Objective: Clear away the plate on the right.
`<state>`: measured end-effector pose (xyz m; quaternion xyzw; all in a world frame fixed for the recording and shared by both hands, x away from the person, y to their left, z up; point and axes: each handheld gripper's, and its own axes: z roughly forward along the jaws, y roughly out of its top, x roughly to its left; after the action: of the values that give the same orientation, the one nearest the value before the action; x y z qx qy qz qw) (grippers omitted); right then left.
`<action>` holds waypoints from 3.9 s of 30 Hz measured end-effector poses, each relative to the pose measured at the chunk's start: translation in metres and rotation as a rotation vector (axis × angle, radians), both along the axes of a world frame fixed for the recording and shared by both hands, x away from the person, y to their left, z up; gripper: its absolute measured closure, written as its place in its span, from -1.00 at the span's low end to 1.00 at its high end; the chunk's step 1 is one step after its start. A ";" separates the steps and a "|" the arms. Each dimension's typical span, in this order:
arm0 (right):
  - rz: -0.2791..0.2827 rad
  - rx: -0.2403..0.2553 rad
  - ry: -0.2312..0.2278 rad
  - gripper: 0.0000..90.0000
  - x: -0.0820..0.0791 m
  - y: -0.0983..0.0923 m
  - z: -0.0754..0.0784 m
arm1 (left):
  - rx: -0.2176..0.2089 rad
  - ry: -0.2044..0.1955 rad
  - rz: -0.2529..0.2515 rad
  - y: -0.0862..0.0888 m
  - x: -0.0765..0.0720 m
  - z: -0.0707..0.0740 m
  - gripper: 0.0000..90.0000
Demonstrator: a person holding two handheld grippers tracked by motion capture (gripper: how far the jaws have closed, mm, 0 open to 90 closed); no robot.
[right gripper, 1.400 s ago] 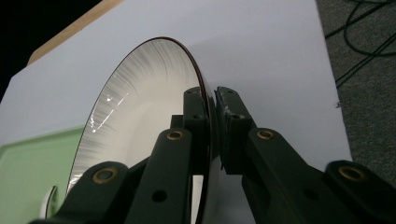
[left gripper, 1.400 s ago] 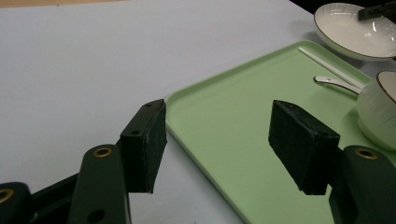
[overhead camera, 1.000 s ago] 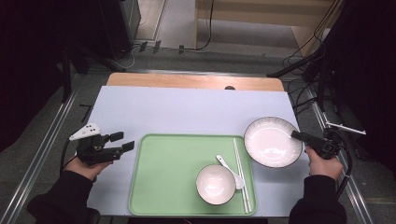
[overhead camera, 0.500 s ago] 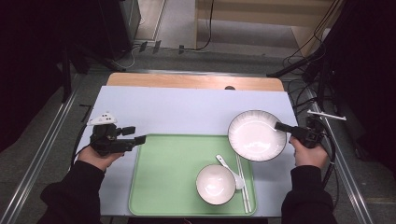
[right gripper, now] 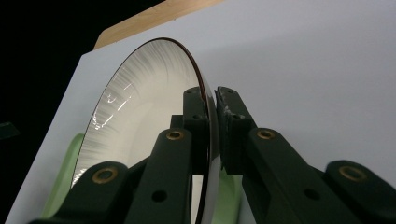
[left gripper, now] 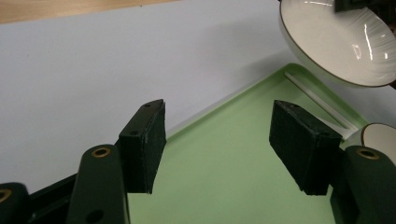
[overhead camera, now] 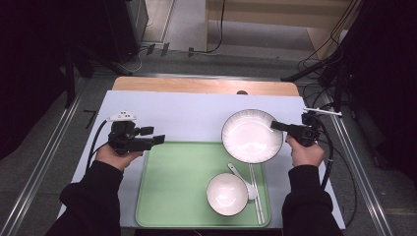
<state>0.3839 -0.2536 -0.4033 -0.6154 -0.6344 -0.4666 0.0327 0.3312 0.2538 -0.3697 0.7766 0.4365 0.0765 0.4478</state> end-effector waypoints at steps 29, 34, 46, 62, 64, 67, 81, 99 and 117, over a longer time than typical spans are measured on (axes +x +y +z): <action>0.109 0.046 0.008 0.88 0.013 0.078 -0.004 | 0.021 0.049 -0.032 -0.073 0.034 -0.019 -0.13; 0.121 0.047 0.001 0.87 0.013 0.087 -0.004 | -0.001 0.061 -0.017 -0.078 0.038 -0.023 -0.03; 0.135 0.072 -0.022 0.87 0.012 0.104 0.000 | -0.065 0.120 0.042 -0.082 0.045 -0.029 0.50; 0.170 0.018 -0.070 0.86 0.008 0.113 -0.001 | -0.211 0.306 0.138 -0.062 0.058 -0.021 0.92; 0.182 0.008 -0.080 0.86 0.007 0.114 -0.001 | -0.220 0.313 0.140 -0.060 0.058 -0.020 0.92; 0.205 -0.007 -0.096 0.71 0.007 0.114 -0.001 | -0.201 0.324 0.130 -0.056 0.058 -0.019 0.91; 0.187 -0.045 -0.136 0.45 -0.004 0.077 0.005 | -0.193 0.364 0.154 -0.024 0.058 -0.013 0.90; 0.163 -0.142 -0.148 0.06 -0.027 0.028 -0.012 | -0.210 0.386 0.147 0.015 0.035 -0.018 0.90; 0.174 -0.172 -0.155 0.04 -0.039 0.010 -0.017 | -0.192 0.382 0.136 0.039 0.003 -0.039 0.88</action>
<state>0.3454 -0.2438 -0.4200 -0.5209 -0.7237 -0.4518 -0.0290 0.3342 0.2930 -0.4083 0.6995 0.5700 -0.0840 0.4229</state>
